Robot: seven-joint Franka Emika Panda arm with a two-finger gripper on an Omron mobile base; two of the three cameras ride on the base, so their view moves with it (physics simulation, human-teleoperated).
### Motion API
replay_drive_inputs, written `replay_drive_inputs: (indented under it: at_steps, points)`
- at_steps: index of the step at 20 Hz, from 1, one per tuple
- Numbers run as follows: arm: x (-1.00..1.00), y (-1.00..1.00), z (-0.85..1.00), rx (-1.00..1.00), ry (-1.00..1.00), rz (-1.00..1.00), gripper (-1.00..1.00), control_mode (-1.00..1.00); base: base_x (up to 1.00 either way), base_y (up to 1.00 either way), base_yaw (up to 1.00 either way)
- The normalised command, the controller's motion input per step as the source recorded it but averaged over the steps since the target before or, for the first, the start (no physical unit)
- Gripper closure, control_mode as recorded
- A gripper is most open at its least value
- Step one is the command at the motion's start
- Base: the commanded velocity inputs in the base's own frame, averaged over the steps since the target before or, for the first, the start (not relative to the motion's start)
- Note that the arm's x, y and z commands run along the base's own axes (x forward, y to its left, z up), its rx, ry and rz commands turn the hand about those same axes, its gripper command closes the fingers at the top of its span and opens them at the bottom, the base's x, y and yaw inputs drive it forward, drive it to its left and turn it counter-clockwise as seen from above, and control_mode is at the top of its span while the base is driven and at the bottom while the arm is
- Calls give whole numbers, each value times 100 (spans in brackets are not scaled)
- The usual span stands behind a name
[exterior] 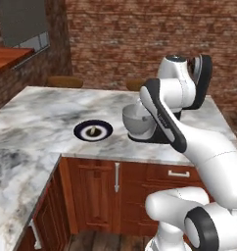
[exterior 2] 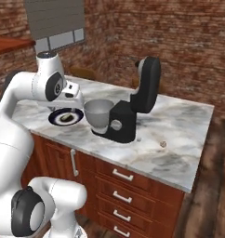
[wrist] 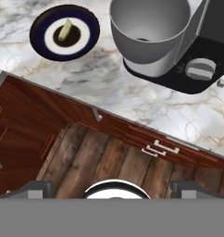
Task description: Add butter and sugar cubes to the stand mixer bowl and then turn on the stand mixer to begin making frosting.
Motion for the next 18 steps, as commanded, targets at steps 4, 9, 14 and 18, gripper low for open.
replay_drive_inputs:
  at_steps: [4, 9, 14, 18]
  points:
    - [0, 0, 0, 0, 0, 0, -100, 100, -3, 38, -23]
    - [0, 0, 0, 0, 0, 0, -100, 100, -11, 19, -10]
    - [0, 0, 0, 0, 0, 0, -100, 100, -9, 49, -12]
    - [0, 0, 0, 0, 0, 0, -100, 100, 3, 74, -20]
